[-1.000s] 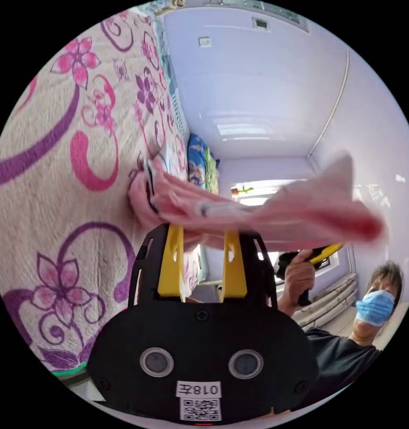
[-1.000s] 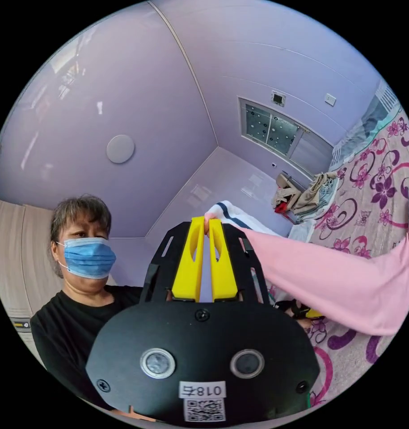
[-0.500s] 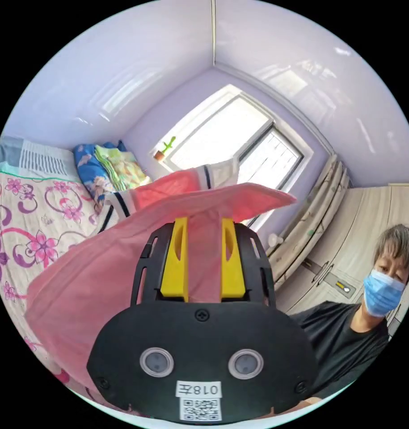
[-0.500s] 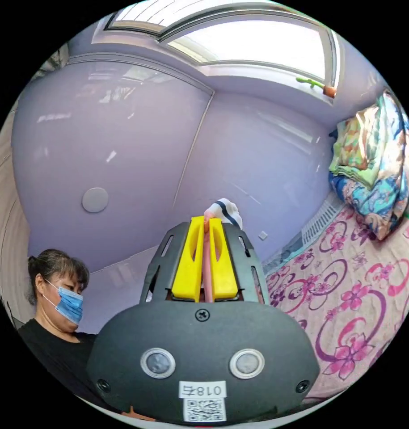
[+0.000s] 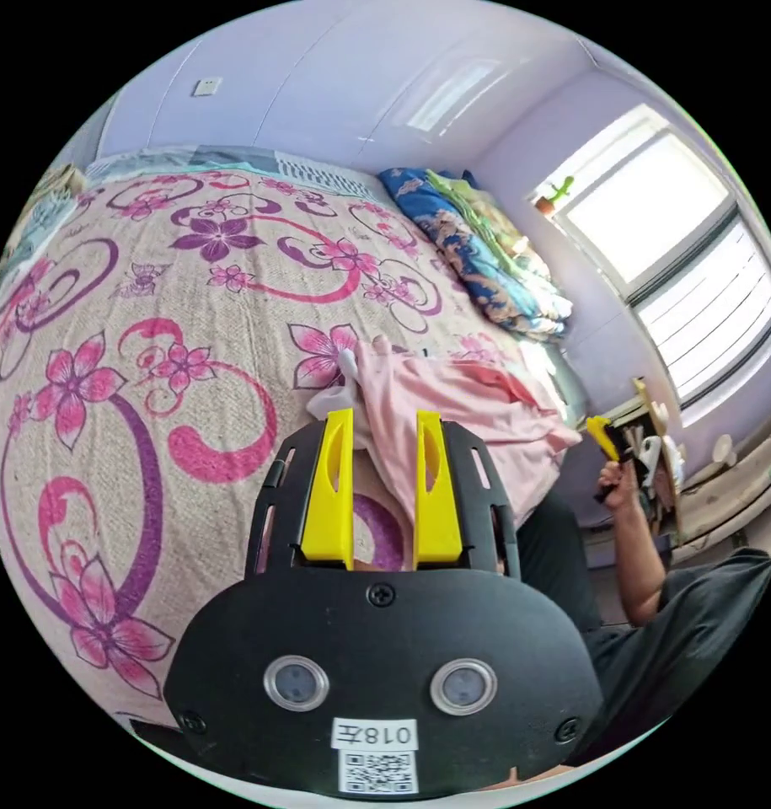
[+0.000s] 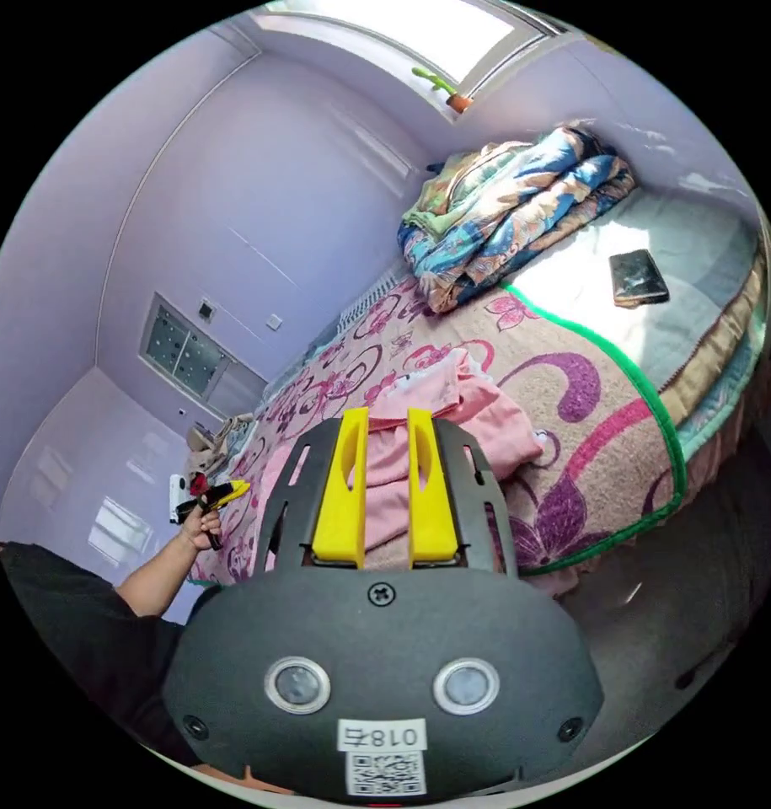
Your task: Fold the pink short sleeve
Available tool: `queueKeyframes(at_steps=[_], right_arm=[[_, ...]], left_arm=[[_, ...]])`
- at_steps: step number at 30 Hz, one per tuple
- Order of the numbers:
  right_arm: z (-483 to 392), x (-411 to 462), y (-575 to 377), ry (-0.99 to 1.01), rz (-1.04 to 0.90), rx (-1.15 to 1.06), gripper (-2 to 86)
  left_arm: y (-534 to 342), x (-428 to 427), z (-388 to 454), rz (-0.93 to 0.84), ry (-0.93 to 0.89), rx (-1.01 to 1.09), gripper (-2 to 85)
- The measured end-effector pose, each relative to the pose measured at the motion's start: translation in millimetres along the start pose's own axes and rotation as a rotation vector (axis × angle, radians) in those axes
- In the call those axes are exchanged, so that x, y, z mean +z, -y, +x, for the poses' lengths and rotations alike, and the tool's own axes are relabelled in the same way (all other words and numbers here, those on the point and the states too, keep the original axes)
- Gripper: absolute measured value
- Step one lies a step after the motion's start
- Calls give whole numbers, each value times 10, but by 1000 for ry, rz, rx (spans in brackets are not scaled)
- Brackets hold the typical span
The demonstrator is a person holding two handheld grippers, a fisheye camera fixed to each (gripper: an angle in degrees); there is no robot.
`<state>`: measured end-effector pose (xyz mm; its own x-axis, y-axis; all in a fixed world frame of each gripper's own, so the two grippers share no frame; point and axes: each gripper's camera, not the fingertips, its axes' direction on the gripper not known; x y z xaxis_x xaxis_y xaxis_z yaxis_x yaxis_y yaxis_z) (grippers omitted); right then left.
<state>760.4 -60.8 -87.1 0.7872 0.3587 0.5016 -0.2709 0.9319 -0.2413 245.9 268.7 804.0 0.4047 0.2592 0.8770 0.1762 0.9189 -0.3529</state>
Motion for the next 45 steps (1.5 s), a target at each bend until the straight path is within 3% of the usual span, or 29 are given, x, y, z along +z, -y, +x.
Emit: queueKeyframes(at_steps=[4, 9, 18, 21, 26, 32, 37, 41, 45], right_arm=[[-691, 683, 97, -270, -139, -328, 102], [-996, 1435, -36, -525, -326, -587, 114], [-799, 1670, -217, -600, -366, -392, 103], [-869, 1684, -398, -626, -381, -353, 33], [-1217, 1485, -791, -727, -321, -405, 8], [-1725, 472, -1084, -560, -17, -372, 1], [-2381, -916, -1324, -275, 348, -429, 0], [-2740, -1641, -1612, -126, 462, -500, -1], [-2962, -1972, -1968, 17, 424, -528, -1]], left_arm=[[325, 129, 614, -4, 240, 153, 128], [650, 439, 728, -101, 258, 140, 163], [184, 596, 775, -109, 257, 142, 105], [-165, 549, 862, -60, 284, 180, 64], [-942, 252, 927, 112, 262, 228, 40], [-2050, -510, 1167, 345, 210, 381, 34], [-3223, -1339, 1632, 537, 263, 585, 33], [-4324, -2001, 1613, 668, 353, 662, 38], [-5079, -2164, 1140, 626, 396, 590, 40]])
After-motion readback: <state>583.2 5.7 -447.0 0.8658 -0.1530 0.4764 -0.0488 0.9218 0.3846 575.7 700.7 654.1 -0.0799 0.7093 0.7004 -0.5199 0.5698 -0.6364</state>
